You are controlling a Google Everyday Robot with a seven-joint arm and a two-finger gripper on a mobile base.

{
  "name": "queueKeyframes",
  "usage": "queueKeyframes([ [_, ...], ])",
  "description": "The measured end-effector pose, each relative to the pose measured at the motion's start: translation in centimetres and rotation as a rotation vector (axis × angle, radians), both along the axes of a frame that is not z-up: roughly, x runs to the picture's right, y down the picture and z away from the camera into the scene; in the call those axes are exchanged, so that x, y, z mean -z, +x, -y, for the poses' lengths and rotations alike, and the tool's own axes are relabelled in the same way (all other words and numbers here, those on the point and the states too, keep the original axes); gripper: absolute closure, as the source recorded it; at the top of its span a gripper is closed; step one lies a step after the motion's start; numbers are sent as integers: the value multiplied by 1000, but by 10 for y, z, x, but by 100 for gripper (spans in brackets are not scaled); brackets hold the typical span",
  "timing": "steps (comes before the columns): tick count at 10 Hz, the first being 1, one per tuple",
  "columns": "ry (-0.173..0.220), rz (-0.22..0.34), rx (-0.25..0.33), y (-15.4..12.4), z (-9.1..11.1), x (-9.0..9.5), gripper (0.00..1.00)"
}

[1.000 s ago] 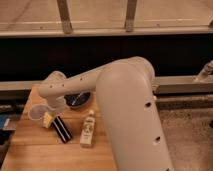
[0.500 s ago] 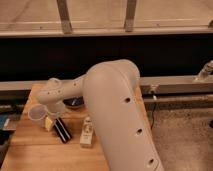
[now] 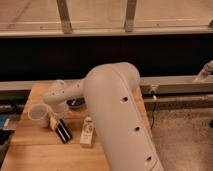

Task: Place the eraser on the white sponge

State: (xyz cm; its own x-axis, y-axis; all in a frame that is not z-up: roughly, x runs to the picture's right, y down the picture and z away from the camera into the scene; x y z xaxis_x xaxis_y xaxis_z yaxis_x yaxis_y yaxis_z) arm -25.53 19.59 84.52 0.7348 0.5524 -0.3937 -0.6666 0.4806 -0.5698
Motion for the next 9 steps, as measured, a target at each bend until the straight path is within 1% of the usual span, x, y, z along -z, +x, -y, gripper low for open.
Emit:
queueKeyframes([
  [1,1,-3,-2,2,0,-2,58],
  [2,1,-11,-1,6,0,-6,70],
  [3,6,-23,6,8,0,-9,78],
  [4,10,-29,11,8,0,-10,81],
  [7,7,-28,11,9,2,-8,82],
  [8,15,-28,12,10,4,-6,82],
  [9,36,-37,-11,13,15,-3,82],
])
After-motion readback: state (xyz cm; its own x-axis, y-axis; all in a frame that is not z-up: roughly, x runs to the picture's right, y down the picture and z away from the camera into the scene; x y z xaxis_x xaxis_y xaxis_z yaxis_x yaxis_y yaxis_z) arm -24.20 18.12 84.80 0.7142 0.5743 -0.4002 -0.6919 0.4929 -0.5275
